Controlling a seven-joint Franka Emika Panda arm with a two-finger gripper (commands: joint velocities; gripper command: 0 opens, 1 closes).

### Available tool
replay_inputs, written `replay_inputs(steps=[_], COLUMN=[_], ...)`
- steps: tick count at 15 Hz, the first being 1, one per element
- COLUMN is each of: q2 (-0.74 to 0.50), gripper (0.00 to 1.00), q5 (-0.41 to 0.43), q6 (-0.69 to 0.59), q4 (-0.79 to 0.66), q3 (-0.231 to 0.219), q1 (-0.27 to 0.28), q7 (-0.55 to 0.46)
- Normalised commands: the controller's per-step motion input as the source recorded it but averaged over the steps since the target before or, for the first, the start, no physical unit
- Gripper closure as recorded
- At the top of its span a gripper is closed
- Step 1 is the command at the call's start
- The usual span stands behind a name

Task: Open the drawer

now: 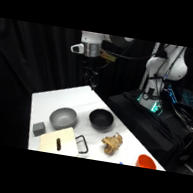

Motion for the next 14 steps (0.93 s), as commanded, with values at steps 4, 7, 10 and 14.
replay_inputs(steps=[4, 7, 10, 14], q2=[0.09, 0.17, 0.18, 0.18], gripper=[0.00, 0.00, 0.00, 0.00], q5=[-0.021, -0.038, -0.057, -0.054], q6=[0.09, 0.19, 0.14, 0.19], q4=[0.14, 0.21, 0.19, 0.16], q3=[0.056, 0.078, 0.072, 0.062], q1=[0.005, 0.039, 0.057, 0.072], q7=[0.21, 0.29, 0.26, 0.23])
